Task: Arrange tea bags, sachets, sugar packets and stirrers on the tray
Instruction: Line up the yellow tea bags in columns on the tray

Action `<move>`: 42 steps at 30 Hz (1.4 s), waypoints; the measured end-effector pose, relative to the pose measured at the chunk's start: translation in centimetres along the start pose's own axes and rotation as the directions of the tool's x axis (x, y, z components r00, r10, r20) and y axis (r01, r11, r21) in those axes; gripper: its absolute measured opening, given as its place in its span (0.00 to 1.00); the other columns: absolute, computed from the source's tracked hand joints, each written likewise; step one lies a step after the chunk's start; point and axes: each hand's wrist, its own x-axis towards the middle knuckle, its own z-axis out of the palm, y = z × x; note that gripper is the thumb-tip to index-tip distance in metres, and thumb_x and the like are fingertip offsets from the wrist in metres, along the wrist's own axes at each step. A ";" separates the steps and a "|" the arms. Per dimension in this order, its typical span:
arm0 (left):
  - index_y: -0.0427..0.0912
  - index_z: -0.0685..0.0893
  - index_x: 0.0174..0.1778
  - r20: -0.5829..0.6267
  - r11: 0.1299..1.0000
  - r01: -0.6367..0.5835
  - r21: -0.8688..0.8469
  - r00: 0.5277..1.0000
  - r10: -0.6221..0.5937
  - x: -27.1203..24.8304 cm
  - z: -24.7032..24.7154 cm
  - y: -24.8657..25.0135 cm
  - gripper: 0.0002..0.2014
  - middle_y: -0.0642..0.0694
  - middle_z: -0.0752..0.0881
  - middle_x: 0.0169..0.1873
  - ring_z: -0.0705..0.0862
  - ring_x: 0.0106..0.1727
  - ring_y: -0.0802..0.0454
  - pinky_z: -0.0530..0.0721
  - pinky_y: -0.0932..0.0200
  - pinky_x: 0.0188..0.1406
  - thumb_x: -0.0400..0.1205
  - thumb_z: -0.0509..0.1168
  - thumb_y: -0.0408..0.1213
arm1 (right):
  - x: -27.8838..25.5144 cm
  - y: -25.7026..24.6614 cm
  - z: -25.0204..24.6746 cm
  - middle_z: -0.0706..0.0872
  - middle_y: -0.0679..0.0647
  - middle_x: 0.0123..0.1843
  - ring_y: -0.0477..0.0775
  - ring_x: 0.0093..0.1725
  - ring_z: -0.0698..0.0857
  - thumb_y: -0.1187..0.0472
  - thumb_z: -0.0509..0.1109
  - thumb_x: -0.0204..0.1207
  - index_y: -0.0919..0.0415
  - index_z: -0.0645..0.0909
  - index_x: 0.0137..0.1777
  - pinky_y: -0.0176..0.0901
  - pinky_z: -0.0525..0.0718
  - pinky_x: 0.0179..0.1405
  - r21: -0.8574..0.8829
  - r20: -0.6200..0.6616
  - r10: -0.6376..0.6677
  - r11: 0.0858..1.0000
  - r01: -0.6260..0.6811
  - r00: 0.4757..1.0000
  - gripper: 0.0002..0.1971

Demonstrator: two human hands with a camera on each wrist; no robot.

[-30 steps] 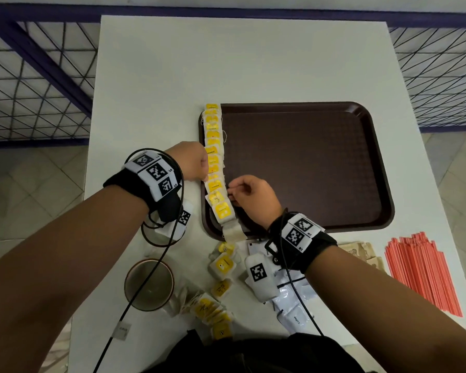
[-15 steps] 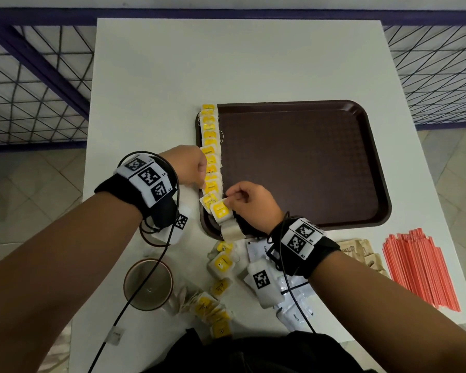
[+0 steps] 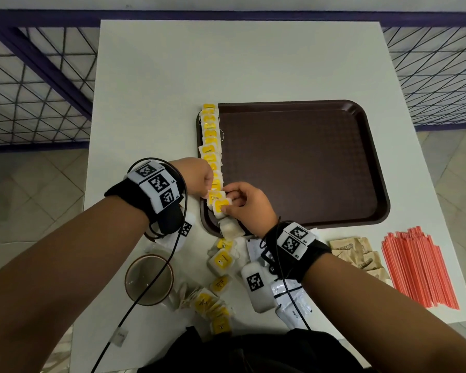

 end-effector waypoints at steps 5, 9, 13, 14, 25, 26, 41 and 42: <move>0.39 0.86 0.48 -0.033 1.000 -0.002 0.012 0.999 0.003 0.1 0.0 0.2 0.07 0.48 0.82 0.43 0.78 0.46 0.53 0.71 0.65 0.33 0.77 0.68 0.35 | -0.1 0.3 -0.8 0.85 0.53 0.39 0.42 0.33 0.80 0.72 0.77 0.65 0.64 0.81 0.49 0.25 0.80 0.39 -0.191 -0.064 -0.011 0.982 -0.001 0.998 0.13; 0.39 0.85 0.47 -0.031 1.000 0.011 0.025 0.999 -0.010 0.2 0.4 0.1 0.06 0.47 0.81 0.41 0.78 0.44 0.51 0.69 0.69 0.30 0.77 0.67 0.35 | -0.4 0.3 -0.5 0.89 0.58 0.39 0.44 0.36 0.84 0.72 0.74 0.67 0.64 0.82 0.44 0.26 0.80 0.42 -0.240 -0.039 -0.019 0.971 0.009 0.999 0.08; 0.41 0.83 0.43 -0.039 1.000 0.019 0.015 0.999 -0.018 0.1 0.5 -0.1 0.03 0.46 0.82 0.42 0.78 0.44 0.50 0.73 0.61 0.40 0.76 0.68 0.35 | -0.6 0.2 0.3 0.90 0.60 0.39 0.48 0.38 0.86 0.72 0.72 0.68 0.64 0.82 0.43 0.34 0.83 0.45 -0.239 -0.053 -0.030 0.971 0.017 0.998 0.07; 0.40 0.84 0.44 -0.041 1.000 0.022 0.008 0.999 -0.022 0.0 0.5 -0.1 0.04 0.45 0.83 0.43 0.79 0.45 0.50 0.74 0.60 0.42 0.76 0.68 0.35 | -0.6 0.2 0.3 0.90 0.60 0.39 0.48 0.38 0.86 0.72 0.73 0.68 0.64 0.82 0.44 0.35 0.83 0.46 -0.238 -0.057 -0.034 0.971 0.019 0.998 0.07; 0.40 0.86 0.44 -0.139 0.982 0.021 -0.188 0.989 -0.048 -0.8 0.1 -0.9 0.05 0.54 0.82 0.36 0.80 0.40 0.55 0.77 0.65 0.37 0.73 0.70 0.32 | -2.6 1.2 -3.4 0.83 0.59 0.52 0.57 0.53 0.81 0.76 0.66 0.64 0.60 0.85 0.57 0.38 0.76 0.58 -0.496 0.338 -0.200 0.793 0.355 0.920 0.22; 0.42 0.86 0.42 -0.146 0.977 0.020 -0.213 0.988 -0.052 -0.8 0.2 -0.9 0.05 0.56 0.80 0.34 0.78 0.38 0.58 0.75 0.66 0.35 0.73 0.72 0.32 | -2.9 1.6 -3.2 0.82 0.58 0.54 0.59 0.55 0.79 0.73 0.67 0.64 0.57 0.85 0.59 0.44 0.76 0.60 -0.533 0.360 -0.182 0.764 0.362 0.915 0.23; 0.42 0.86 0.51 -0.353 0.846 -0.100 -0.523 0.929 -0.109 -2.6 1.5 -1.3 0.08 0.47 0.85 0.41 0.80 0.40 0.55 0.74 0.68 0.37 0.78 0.67 0.32 | -1.7 -0.4 -1.2 0.84 0.50 0.40 0.42 0.37 0.80 0.64 0.69 0.77 0.61 0.84 0.52 0.30 0.74 0.40 -0.416 0.226 -0.104 0.888 0.193 0.968 0.06; 0.43 0.86 0.51 -0.344 0.849 -0.090 -0.520 0.932 -0.112 -2.5 1.7 -1.2 0.08 0.46 0.85 0.42 0.80 0.42 0.54 0.73 0.68 0.38 0.78 0.67 0.32 | -1.5 -0.4 -0.9 0.84 0.49 0.40 0.42 0.36 0.79 0.65 0.69 0.76 0.61 0.84 0.52 0.30 0.73 0.40 -0.412 0.191 -0.101 0.894 0.173 0.976 0.06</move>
